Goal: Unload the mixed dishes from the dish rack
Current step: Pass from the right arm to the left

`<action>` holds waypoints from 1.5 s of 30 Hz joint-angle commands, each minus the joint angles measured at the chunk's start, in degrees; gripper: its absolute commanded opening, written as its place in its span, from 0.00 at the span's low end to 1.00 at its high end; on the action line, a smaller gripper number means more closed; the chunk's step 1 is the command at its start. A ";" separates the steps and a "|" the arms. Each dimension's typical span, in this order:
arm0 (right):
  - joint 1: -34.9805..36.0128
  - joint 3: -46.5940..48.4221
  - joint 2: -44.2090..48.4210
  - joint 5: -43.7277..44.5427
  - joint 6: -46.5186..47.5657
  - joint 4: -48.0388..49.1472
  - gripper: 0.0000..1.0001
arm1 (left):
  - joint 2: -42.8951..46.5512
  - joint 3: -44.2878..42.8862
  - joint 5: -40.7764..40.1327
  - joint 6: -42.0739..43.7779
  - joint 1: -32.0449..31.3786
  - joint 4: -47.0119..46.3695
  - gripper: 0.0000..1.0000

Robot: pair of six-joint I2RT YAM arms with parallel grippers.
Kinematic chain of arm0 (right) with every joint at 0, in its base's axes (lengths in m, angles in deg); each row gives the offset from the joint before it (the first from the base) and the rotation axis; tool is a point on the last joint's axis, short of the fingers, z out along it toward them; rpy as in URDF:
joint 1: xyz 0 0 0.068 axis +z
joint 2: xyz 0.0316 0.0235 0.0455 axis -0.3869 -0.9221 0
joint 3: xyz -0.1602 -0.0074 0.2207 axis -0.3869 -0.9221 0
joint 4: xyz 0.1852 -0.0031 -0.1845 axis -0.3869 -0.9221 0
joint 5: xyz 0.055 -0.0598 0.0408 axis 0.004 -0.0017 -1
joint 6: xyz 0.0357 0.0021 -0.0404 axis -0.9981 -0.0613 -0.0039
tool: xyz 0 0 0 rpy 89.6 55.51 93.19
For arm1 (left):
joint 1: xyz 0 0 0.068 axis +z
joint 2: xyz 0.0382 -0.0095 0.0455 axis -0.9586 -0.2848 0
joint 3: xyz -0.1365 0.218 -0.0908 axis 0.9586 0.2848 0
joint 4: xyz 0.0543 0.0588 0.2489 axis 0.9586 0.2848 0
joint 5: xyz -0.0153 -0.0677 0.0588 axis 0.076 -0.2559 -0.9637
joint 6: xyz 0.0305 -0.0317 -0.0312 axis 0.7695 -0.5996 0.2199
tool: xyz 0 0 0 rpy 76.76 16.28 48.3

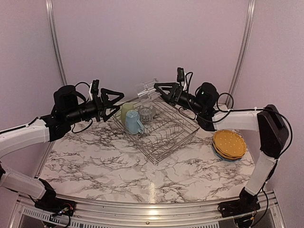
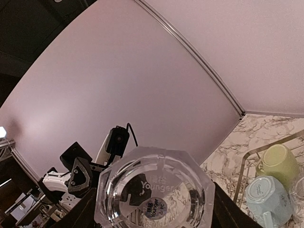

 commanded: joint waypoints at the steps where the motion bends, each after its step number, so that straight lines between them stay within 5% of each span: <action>1: 2.27 -0.01 -2.30 -2.97 -5.28 9.91 0.33 | -1.79 0.80 2.62 -6.90 -1.61 -12.12 0.95; 13: 6.11 1.74 -6.46 -4.06 -7.99 13.16 0.33 | -5.55 -0.89 1.85 -8.62 -4.75 -16.73 0.84; 24: 8.80 3.41 -8.98 -3.40 -9.38 15.19 0.33 | -3.89 0.47 -0.09 -11.84 -4.76 -19.17 0.49; 27: 8.88 3.41 -8.86 -3.19 -8.94 15.00 0.33 | -3.65 0.51 -0.14 -12.57 -4.76 -18.68 0.27; 31: 9.00 3.26 -7.78 -2.60 -6.56 12.53 0.34 | -3.46 0.63 -0.60 -12.50 -4.76 -17.05 0.22; 32: 9.09 2.79 -7.08 -2.29 -5.58 11.45 0.37 | -3.12 0.61 -1.11 -12.20 -4.76 -15.95 0.10; 35: 9.11 2.00 -6.05 -1.77 -4.15 10.18 0.48 | -2.42 -0.31 -1.26 -10.22 -4.61 -12.44 0.01; 41: 9.14 -0.01 -3.21 0.80 0.70 5.72 0.75 | 1.88 -2.75 -4.15 -3.07 -3.55 2.15 0.00; 45: 8.68 -0.80 -1.35 3.23 3.98 0.21 0.93 | 4.27 -7.17 -10.68 6.36 -1.80 23.65 0.00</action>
